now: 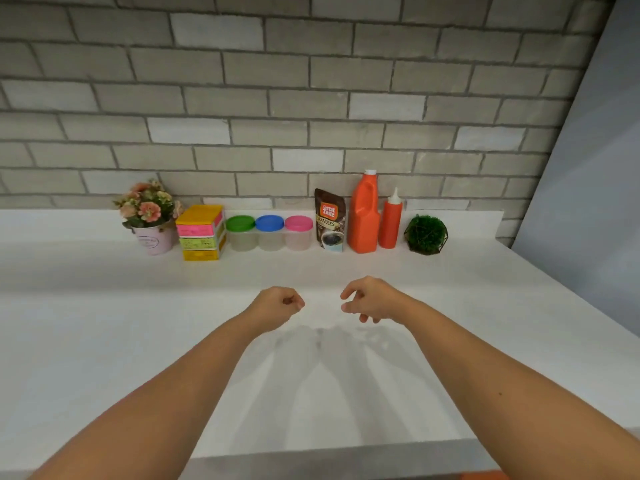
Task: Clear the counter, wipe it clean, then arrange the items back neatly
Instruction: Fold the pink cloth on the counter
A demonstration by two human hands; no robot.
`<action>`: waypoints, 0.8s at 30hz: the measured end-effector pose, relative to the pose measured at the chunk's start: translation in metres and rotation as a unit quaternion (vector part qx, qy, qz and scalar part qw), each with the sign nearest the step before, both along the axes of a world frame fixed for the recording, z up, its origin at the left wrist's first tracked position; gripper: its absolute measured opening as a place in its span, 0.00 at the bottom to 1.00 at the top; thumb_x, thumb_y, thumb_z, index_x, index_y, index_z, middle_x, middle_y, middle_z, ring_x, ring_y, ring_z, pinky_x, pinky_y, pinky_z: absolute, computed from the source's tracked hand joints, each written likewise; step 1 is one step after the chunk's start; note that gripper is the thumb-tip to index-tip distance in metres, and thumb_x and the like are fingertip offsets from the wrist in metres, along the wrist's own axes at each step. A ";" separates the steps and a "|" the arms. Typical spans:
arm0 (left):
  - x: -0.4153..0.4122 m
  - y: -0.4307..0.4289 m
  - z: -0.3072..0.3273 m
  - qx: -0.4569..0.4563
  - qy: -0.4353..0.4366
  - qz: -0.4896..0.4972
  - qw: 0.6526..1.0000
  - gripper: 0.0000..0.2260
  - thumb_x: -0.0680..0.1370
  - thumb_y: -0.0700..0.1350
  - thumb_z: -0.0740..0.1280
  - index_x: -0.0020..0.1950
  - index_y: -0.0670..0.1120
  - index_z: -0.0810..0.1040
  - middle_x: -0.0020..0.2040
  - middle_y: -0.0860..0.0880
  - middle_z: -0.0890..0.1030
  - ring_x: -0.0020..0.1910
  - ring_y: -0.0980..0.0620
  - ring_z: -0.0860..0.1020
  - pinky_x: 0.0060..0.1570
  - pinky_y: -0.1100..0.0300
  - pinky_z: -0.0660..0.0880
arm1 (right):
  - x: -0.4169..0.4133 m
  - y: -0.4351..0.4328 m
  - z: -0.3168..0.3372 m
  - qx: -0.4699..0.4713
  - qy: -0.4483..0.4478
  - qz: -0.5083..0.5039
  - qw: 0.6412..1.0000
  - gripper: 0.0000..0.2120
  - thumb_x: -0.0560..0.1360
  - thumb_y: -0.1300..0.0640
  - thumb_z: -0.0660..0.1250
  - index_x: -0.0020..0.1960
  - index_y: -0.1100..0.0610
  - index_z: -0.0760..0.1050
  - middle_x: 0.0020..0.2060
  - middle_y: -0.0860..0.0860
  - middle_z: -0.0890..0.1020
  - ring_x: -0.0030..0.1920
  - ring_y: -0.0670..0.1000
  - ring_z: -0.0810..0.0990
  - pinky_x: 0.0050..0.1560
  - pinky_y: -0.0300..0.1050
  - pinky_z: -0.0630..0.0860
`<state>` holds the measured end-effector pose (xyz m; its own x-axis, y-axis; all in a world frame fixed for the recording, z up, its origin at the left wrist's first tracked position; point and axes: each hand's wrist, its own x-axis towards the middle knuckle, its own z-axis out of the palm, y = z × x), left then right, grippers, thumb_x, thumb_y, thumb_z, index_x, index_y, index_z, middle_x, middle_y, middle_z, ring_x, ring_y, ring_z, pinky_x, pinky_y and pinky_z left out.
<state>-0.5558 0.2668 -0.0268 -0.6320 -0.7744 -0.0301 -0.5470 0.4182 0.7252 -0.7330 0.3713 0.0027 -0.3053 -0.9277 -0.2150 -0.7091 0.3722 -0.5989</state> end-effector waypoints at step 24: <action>0.154 -0.057 -0.036 -0.034 -0.175 -0.186 0.966 0.18 0.74 0.42 0.65 0.64 0.49 0.73 0.63 0.46 0.74 0.56 0.49 0.72 0.52 0.62 0.69 | 0.294 -0.037 -0.054 0.116 -0.015 -0.084 0.990 0.34 0.65 0.37 0.71 0.61 0.58 0.71 0.52 0.54 0.79 0.51 0.56 0.82 0.48 0.46 0.79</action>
